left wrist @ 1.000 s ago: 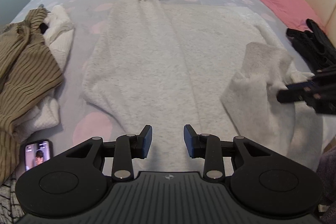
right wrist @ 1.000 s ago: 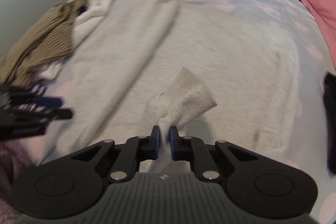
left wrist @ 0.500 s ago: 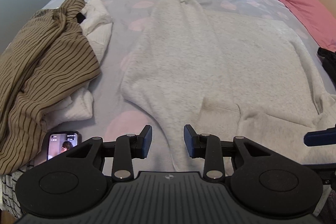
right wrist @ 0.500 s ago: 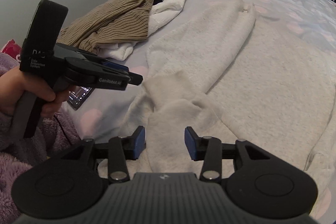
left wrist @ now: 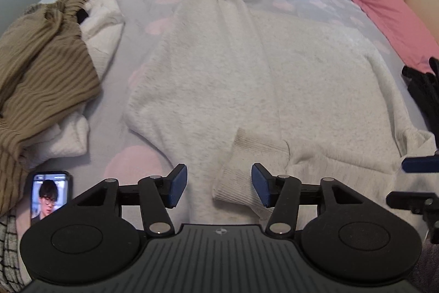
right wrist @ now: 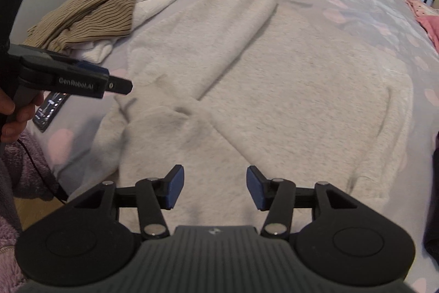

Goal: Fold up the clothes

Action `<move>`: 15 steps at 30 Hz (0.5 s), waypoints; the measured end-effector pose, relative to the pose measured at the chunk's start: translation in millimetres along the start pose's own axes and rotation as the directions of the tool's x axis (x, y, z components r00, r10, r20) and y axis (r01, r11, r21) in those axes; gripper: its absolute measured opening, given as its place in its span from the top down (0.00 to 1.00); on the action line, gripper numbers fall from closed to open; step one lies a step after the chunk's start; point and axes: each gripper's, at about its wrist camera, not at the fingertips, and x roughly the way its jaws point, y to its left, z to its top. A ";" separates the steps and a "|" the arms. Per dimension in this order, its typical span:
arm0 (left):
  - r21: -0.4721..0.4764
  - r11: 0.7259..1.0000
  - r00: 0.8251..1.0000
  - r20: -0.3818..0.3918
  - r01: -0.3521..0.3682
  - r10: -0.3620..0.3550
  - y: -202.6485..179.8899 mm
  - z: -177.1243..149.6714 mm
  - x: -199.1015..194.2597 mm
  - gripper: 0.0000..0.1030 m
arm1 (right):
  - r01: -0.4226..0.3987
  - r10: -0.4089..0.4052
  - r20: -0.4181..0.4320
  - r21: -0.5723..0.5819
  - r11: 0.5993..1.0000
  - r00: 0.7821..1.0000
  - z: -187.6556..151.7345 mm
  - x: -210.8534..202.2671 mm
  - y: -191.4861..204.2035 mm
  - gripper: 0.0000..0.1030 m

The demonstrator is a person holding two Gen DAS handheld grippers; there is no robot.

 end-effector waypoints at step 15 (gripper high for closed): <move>0.023 1.000 0.999 -0.047 0.012 -0.011 -12.4 0.3 19.8 0.69 | 0.279 -0.287 0.006 0.204 0.938 0.958 9.4 -46.2 -120.9 0.47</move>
